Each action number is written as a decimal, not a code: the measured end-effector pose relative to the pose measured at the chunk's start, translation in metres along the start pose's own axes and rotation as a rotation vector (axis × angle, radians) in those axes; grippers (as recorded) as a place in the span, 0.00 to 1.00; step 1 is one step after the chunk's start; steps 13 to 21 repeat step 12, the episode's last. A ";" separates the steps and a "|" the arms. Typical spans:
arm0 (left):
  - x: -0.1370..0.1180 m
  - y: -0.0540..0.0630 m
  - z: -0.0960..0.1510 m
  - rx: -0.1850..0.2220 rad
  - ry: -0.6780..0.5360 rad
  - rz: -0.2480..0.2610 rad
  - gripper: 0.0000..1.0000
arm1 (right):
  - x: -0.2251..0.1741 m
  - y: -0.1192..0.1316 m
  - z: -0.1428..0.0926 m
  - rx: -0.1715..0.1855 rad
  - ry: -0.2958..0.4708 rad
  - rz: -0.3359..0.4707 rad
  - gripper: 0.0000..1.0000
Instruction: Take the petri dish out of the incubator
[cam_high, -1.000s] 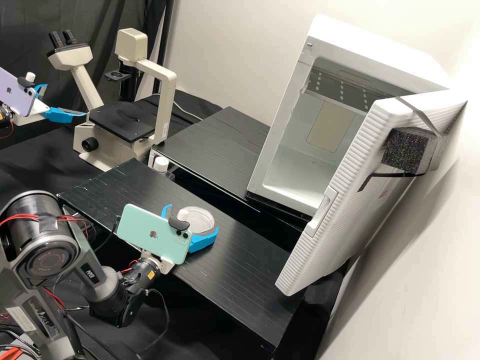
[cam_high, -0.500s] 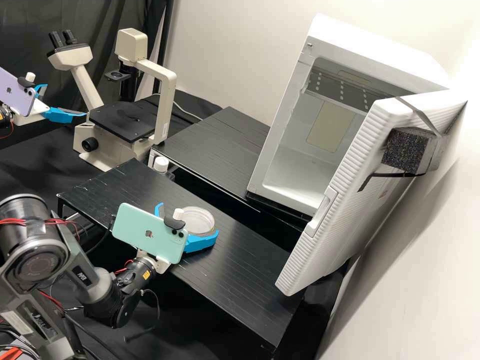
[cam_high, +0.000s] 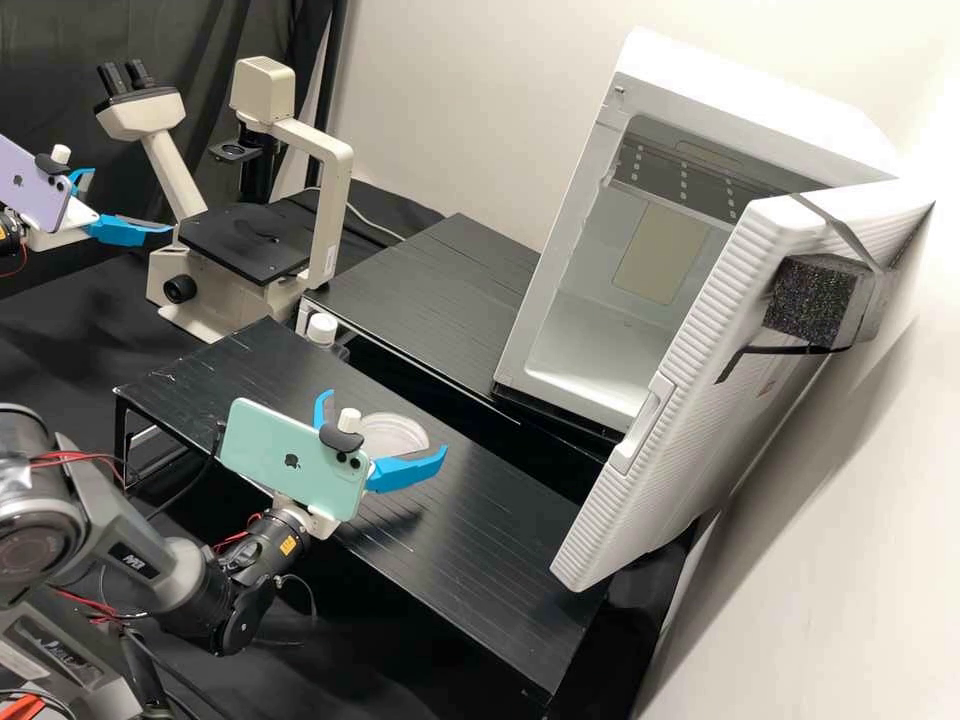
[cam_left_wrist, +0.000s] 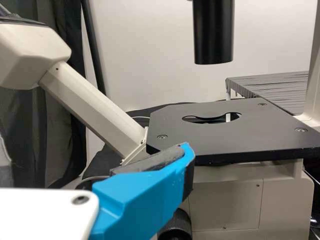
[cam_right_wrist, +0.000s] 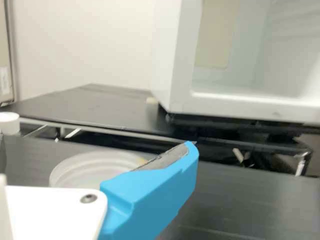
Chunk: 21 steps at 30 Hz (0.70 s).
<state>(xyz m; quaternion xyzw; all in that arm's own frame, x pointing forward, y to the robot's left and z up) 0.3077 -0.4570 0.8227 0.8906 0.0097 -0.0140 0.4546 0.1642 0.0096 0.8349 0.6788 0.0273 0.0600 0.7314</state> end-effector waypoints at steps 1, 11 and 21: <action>0.000 0.000 0.000 0.000 0.000 0.000 1.00 | 0.000 0.002 -0.001 0.002 0.000 0.018 1.00; 0.000 0.000 0.000 0.000 0.000 0.000 1.00 | -0.002 0.009 -0.014 0.069 0.037 0.113 1.00; 0.000 0.000 0.000 0.000 0.000 0.000 1.00 | -0.002 0.009 -0.014 0.079 0.041 0.110 1.00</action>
